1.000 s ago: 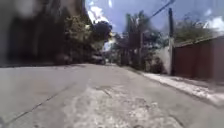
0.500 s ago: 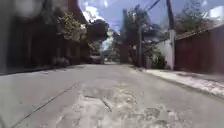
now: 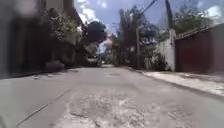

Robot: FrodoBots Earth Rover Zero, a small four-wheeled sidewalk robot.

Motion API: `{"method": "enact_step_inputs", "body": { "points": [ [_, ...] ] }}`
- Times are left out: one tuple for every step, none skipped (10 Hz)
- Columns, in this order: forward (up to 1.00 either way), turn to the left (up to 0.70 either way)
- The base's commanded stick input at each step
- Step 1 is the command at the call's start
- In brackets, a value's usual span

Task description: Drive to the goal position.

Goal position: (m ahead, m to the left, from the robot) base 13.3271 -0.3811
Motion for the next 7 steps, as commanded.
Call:
{"method": "enact_step_inputs", "body": {
  "points": [
    [0.98, 0.0],
    [0.98, 0.0],
    [0.98, 0.0],
    [0.98, 0.0],
    [0.98, 0.0],
    [0.98, -0.01],
    [0.98, -0.02]
  ]
}}
